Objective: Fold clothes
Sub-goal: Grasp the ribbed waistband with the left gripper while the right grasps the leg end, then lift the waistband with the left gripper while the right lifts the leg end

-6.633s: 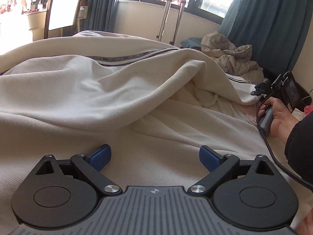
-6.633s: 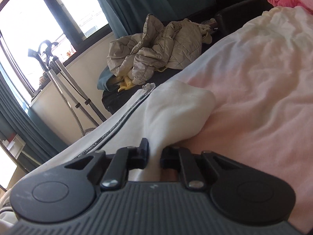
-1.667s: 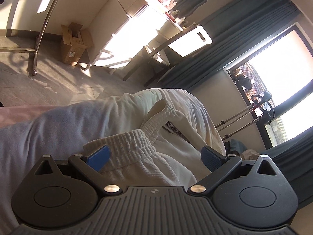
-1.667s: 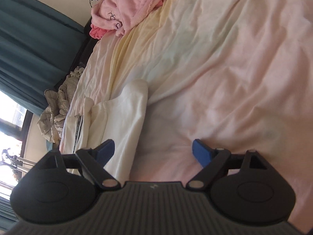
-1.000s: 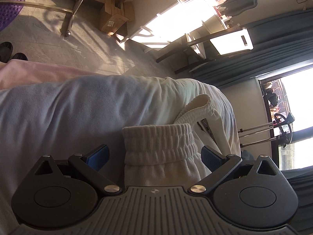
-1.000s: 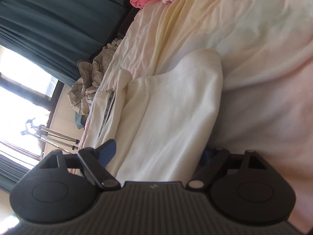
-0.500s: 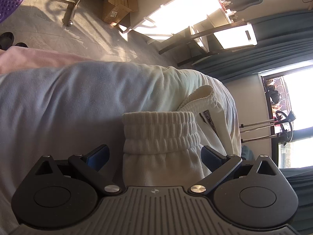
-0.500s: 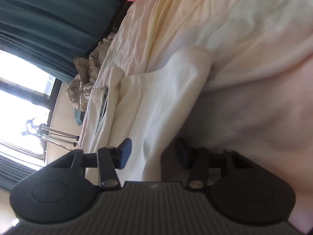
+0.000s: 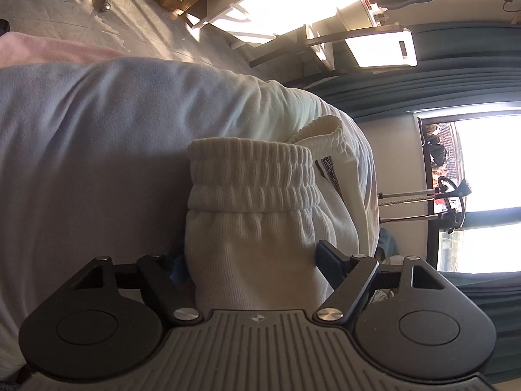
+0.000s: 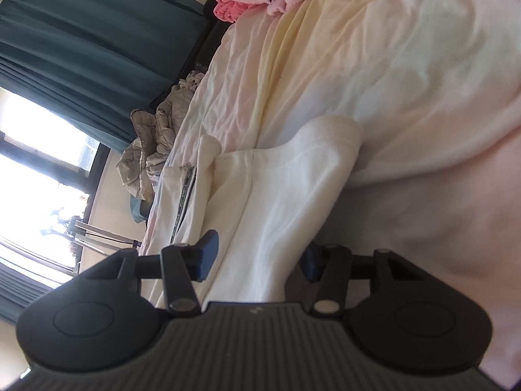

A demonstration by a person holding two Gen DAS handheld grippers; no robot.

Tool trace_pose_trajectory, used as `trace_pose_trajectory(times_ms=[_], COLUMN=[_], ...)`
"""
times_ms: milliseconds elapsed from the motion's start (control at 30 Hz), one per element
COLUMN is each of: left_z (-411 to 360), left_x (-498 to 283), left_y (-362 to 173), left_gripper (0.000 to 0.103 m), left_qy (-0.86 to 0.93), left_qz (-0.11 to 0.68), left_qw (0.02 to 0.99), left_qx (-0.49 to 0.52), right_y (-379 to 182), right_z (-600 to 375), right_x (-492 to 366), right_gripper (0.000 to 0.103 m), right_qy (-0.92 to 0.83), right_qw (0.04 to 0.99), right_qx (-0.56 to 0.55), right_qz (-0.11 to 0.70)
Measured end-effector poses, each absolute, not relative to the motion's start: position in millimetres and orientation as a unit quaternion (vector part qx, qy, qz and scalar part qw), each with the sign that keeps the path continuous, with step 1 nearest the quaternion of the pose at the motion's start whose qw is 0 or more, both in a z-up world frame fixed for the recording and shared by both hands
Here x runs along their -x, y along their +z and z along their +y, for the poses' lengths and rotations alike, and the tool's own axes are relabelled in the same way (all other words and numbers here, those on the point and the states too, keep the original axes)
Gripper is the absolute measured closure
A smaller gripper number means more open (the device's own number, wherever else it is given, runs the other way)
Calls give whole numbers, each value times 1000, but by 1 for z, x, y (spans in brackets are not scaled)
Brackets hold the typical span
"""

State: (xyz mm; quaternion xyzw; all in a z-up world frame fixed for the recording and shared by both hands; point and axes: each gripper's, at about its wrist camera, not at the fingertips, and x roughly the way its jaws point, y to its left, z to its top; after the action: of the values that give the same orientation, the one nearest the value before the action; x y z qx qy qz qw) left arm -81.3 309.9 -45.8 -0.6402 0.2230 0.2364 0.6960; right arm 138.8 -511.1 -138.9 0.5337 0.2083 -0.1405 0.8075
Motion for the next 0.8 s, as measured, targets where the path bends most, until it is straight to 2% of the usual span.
trace_pose_trajectory(times_ms=[67, 133, 167, 200, 333, 433, 700, 800], left_z=[298, 285, 280, 274, 260, 261, 265, 263], left_x=[77, 73, 71, 67, 53, 53, 41, 35], left_y=[-54, -62, -65, -67, -75, -75, -76, -73], left_gripper=[24, 24, 25, 26, 29, 37, 39, 53], left_qy=[229, 228, 228, 227, 226, 240, 264, 271], left_qz=[229, 244, 252, 263, 299, 286, 281, 282], left_qw=[685, 681, 681, 683, 693, 693, 691, 698], left_qx=[652, 652, 649, 643, 616, 616, 611, 599], right_y=[-137, -134, -132, -128, -118, -116, -146, -159], right_z=[-509, -508, -506, -504, -496, -494, -506, -510], right_x=[-139, -137, -136, -134, -130, -129, -141, -144], right_gripper=[66, 89, 96, 98, 98, 98, 94, 90], right_qy=[-142, -147, -154, -159, -166, -169, -176, -172], right_qw=[814, 819, 823, 826, 834, 834, 809, 797], right_qx=[-526, -522, -518, -513, -504, -502, -524, -537], right_qz=[200, 185, 176, 168, 152, 155, 201, 216])
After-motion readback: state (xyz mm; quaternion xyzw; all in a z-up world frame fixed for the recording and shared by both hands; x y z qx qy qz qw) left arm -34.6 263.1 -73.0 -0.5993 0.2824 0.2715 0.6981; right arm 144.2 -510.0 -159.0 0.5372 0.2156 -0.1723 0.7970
